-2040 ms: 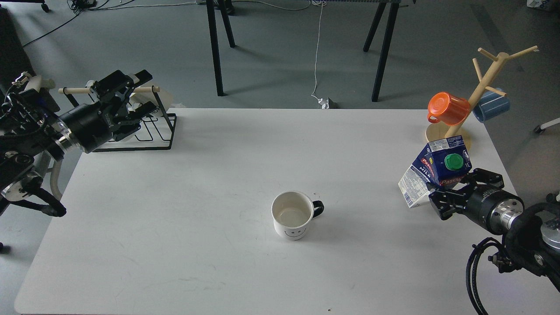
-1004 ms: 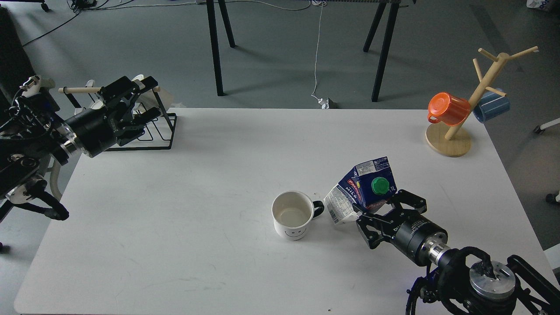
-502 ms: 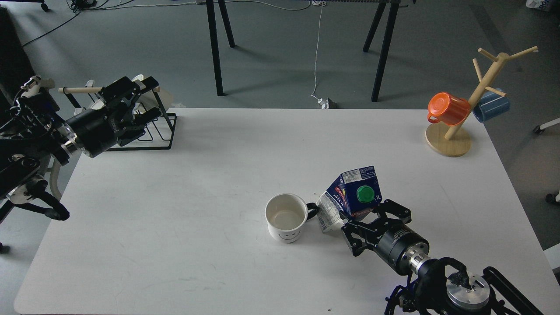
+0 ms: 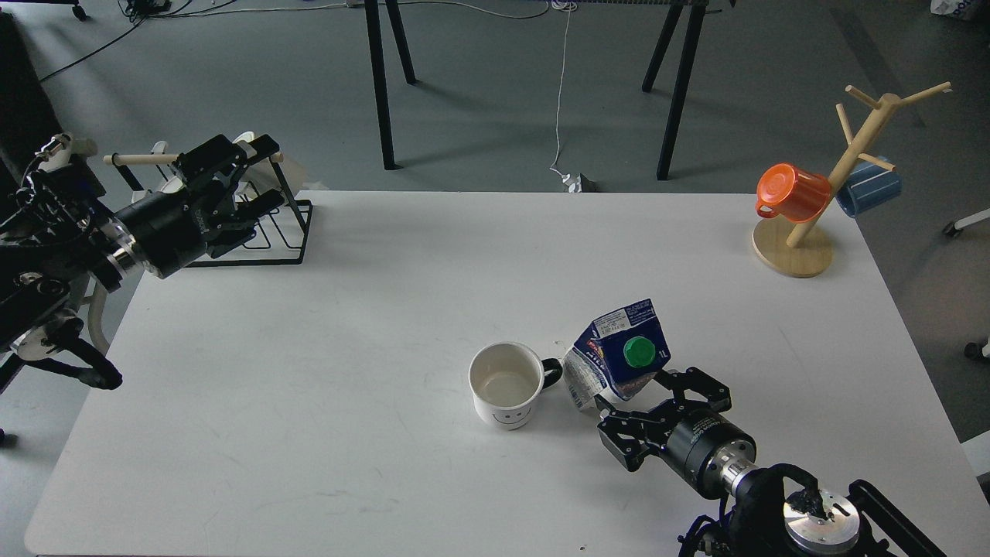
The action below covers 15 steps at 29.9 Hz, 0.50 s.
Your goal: Place cup and milk with both arms
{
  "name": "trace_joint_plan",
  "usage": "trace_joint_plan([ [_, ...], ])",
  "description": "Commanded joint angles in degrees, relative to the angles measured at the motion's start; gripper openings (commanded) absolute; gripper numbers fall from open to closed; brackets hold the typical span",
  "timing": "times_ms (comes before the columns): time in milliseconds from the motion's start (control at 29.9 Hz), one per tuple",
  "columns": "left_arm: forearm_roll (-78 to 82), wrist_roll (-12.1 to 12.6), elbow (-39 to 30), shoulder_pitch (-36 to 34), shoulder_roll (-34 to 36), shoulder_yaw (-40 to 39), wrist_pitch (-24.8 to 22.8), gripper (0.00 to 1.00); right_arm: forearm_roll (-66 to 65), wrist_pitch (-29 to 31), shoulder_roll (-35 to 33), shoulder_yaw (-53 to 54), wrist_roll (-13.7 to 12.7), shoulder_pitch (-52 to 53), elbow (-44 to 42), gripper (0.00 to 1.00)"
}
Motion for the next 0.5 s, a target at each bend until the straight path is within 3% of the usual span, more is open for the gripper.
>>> trace_joint_plan([
  [0,0.0,0.0,0.0,0.0,-0.1,0.1,0.0,0.99,0.0,0.1,0.0,0.0,0.0,-0.2,0.0,0.94],
  [468,0.0,0.0,0.0,0.0,-0.1,0.1,0.0,0.99,0.0,0.2,-0.5,0.5,-0.1,-1.6,0.7,0.97],
])
